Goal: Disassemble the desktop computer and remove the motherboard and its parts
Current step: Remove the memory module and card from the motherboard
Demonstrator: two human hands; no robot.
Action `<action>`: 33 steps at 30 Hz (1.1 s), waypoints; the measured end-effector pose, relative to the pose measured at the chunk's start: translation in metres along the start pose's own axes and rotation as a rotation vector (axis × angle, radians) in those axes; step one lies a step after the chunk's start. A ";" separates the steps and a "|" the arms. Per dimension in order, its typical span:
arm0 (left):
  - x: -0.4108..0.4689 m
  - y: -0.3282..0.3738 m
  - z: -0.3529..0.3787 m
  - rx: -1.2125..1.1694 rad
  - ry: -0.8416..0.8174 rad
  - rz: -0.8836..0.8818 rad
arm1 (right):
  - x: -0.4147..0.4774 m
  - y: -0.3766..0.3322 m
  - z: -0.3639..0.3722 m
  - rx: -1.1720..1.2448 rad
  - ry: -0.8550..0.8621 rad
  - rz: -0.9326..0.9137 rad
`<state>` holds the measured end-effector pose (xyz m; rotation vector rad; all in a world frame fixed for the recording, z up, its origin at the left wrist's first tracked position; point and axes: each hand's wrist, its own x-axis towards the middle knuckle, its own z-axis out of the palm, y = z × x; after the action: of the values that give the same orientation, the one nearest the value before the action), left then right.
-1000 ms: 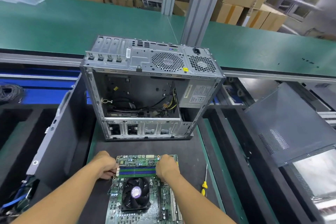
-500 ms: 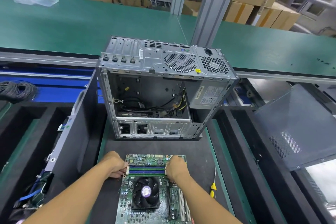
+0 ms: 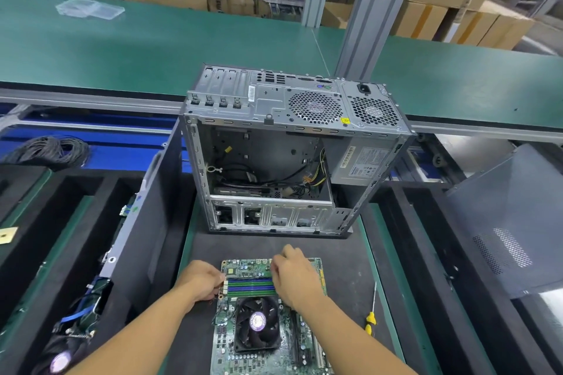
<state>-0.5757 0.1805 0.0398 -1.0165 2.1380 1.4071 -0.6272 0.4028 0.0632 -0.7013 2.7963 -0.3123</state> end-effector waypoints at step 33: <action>-0.016 -0.022 -0.004 -0.079 0.134 0.255 | 0.001 0.022 -0.061 1.179 -0.248 0.227</action>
<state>-0.5488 0.1777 0.0380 -0.9145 2.3970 1.5907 -0.6547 0.4299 0.1153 -0.1041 1.9012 -1.4892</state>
